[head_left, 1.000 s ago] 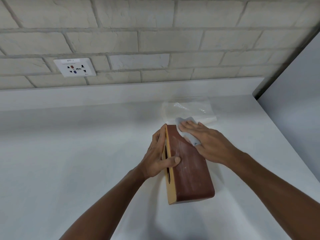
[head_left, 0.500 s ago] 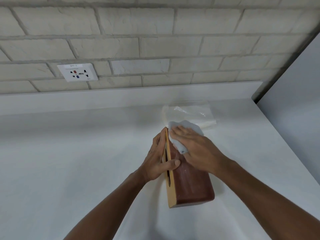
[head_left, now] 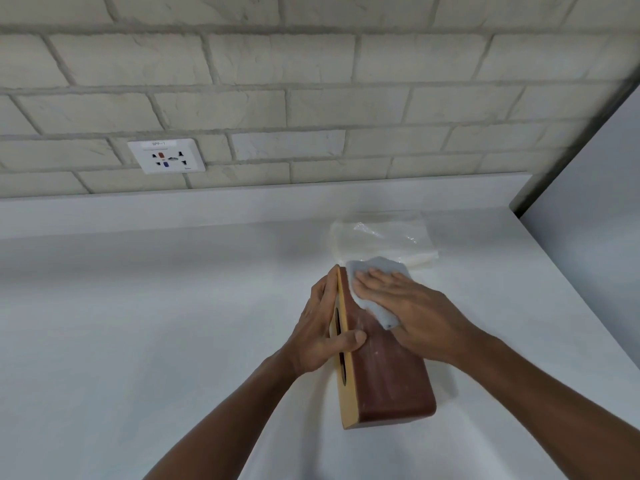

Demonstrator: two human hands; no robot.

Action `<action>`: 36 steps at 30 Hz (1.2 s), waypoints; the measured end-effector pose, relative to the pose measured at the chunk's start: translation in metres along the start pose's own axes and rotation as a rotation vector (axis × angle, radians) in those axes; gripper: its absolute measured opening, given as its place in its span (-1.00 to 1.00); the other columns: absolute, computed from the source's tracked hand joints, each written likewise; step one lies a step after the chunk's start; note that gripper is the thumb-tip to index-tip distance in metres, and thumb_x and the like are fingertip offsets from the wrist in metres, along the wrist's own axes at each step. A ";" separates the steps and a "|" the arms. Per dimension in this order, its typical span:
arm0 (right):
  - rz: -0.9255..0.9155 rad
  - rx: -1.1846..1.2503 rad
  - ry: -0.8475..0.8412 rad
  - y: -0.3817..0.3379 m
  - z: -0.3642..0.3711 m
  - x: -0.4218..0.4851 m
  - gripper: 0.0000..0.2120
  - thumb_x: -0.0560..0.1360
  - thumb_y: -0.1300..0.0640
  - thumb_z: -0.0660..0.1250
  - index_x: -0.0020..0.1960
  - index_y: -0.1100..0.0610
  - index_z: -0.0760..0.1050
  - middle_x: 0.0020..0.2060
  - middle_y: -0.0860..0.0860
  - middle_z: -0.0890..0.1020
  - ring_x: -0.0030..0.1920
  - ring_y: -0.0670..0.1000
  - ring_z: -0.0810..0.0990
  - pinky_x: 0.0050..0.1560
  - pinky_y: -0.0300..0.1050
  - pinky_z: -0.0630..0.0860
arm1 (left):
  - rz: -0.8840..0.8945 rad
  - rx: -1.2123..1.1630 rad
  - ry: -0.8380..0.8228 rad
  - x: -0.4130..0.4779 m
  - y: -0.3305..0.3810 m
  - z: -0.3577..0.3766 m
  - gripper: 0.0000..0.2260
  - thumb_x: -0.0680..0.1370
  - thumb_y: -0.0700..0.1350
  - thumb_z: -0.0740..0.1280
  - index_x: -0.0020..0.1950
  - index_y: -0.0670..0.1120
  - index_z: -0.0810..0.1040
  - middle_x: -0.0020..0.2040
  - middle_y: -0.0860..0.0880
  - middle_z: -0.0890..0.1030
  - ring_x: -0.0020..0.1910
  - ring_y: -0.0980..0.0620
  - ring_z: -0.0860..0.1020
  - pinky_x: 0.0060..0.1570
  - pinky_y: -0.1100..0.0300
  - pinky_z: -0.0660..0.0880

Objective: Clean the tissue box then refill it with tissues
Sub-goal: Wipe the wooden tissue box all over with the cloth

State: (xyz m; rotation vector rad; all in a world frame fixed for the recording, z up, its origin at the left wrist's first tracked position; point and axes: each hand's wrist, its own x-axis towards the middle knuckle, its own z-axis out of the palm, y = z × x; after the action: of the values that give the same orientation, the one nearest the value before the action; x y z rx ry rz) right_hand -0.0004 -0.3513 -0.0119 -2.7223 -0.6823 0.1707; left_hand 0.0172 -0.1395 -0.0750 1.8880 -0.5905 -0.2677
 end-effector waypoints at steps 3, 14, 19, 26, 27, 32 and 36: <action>0.122 -0.035 0.036 0.004 -0.012 0.003 -0.38 0.53 0.15 0.13 0.56 -0.12 0.10 0.52 -0.27 0.07 0.52 -0.25 -0.09 0.50 -0.09 0.20 | -0.005 -0.017 0.002 0.000 0.008 -0.001 -0.17 0.38 0.59 0.28 0.50 0.58 -0.15 0.49 0.58 0.06 0.58 0.37 0.00 0.46 0.47 0.07; 0.081 -0.012 0.028 0.003 -0.006 -0.004 -0.32 0.42 0.04 -0.04 0.55 -0.12 0.06 0.50 -0.29 0.03 0.52 -0.29 -0.11 0.53 -0.16 0.12 | -0.009 -0.019 0.014 0.001 0.003 0.001 -0.11 0.42 0.54 0.29 0.61 0.39 -0.09 0.61 0.35 0.09 0.64 0.17 0.04 0.57 0.12 0.12; -0.044 0.013 0.000 -0.014 0.010 -0.003 -0.35 0.45 0.09 -0.03 0.56 0.02 0.13 0.54 -0.12 0.13 0.56 -0.18 -0.03 0.55 -0.12 -0.10 | 0.024 -0.013 0.015 0.002 0.002 0.002 -0.16 0.42 0.54 0.29 0.58 0.48 -0.07 0.60 0.37 0.10 0.62 0.18 0.05 0.60 0.11 0.14; 0.098 0.052 0.110 -0.011 0.001 0.009 -0.35 0.46 0.05 -0.08 0.56 0.00 0.16 0.51 -0.19 0.09 0.51 -0.28 -0.08 0.55 -0.14 -0.01 | 0.027 -0.018 0.002 0.001 0.004 0.001 -0.20 0.43 0.49 0.33 0.49 0.64 -0.13 0.54 0.54 0.05 0.60 0.34 -0.02 0.50 0.40 0.04; 0.088 0.046 0.086 -0.019 0.003 0.017 -0.33 0.44 0.05 -0.11 0.56 0.02 0.13 0.52 -0.16 0.07 0.51 -0.26 -0.10 0.56 -0.16 -0.08 | 0.035 -0.015 0.003 0.002 0.003 0.001 -0.20 0.44 0.41 0.35 0.51 0.62 -0.12 0.56 0.51 0.06 0.61 0.32 -0.01 0.52 0.37 0.04; 0.023 0.047 0.013 -0.012 -0.002 0.012 -0.38 0.51 0.13 0.01 0.57 0.00 0.11 0.56 -0.11 0.15 0.55 -0.18 0.03 0.55 -0.09 0.00 | 0.021 -0.016 0.013 0.000 -0.003 0.002 -0.20 0.47 0.30 0.33 0.57 0.50 -0.09 0.58 0.45 0.09 0.62 0.24 0.03 0.54 0.26 0.08; 0.158 0.044 0.119 -0.023 -0.017 0.033 -0.51 0.57 0.23 0.11 0.48 0.02 0.31 0.45 -0.04 0.39 0.44 0.00 0.32 0.39 -0.09 0.30 | 0.006 0.015 0.011 0.001 0.001 0.001 -0.16 0.47 0.32 0.32 0.61 0.41 -0.13 0.57 0.46 0.08 0.62 0.24 0.03 0.54 0.24 0.09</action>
State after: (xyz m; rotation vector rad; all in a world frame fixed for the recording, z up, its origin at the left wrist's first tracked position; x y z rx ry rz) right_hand 0.0214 -0.3210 0.0105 -2.7180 -0.4258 0.0594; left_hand 0.0171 -0.1413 -0.0743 1.9011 -0.5923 -0.2488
